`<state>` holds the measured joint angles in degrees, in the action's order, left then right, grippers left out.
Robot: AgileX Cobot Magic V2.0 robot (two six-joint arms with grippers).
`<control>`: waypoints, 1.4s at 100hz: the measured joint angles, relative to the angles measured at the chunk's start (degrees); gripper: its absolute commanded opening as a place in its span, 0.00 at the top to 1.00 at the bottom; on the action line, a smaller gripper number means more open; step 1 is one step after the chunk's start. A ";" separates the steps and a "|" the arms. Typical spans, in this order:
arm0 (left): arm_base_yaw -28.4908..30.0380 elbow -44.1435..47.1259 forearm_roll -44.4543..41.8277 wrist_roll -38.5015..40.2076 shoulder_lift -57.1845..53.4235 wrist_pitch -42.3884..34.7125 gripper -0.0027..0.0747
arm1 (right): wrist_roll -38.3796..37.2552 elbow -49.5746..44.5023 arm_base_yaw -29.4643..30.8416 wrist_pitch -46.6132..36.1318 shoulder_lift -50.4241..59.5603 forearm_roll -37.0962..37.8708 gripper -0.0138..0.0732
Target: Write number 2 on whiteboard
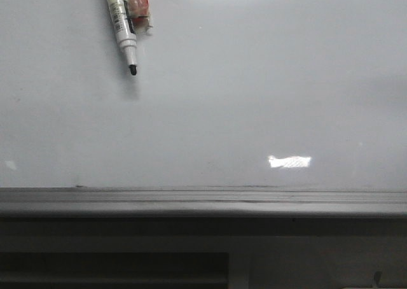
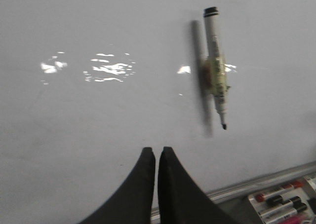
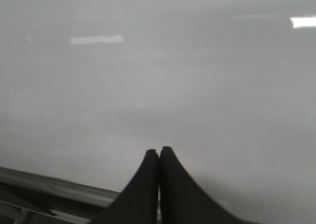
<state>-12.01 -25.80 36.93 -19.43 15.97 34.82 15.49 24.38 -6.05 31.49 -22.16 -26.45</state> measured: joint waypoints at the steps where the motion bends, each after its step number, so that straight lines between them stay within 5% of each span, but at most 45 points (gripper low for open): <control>1: -0.17 -0.11 0.78 -0.60 0.21 0.00 0.94 | 0.00 0.09 -0.21 0.15 -0.01 0.00 0.85; 20: -3.51 -0.23 14.14 -10.42 6.87 -2.64 0.51 | 0.10 0.31 -1.49 0.80 -0.36 -2.88 0.43; 28: -4.12 -0.23 20.37 -15.49 10.69 -3.47 0.41 | 0.10 0.31 -1.49 0.80 -0.36 -3.40 0.37; 71: -4.72 -0.34 54.13 -46.74 29.86 -1.46 0.45 | 0.12 0.31 -1.49 -0.18 -0.36 -5.70 0.38; 94: -10.02 -3.11 59.34 -54.22 38.23 -2.13 0.45 | 0.12 0.31 -1.49 -0.72 -0.36 -5.84 0.38; 140: -16.15 -10.16 61.41 -55.73 50.35 -7.53 0.45 | 0.12 0.31 -1.49 -1.31 -0.36 -5.93 0.38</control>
<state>-28.16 -35.96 98.33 -75.16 66.32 27.29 15.61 24.69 -7.54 30.18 -22.51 -32.38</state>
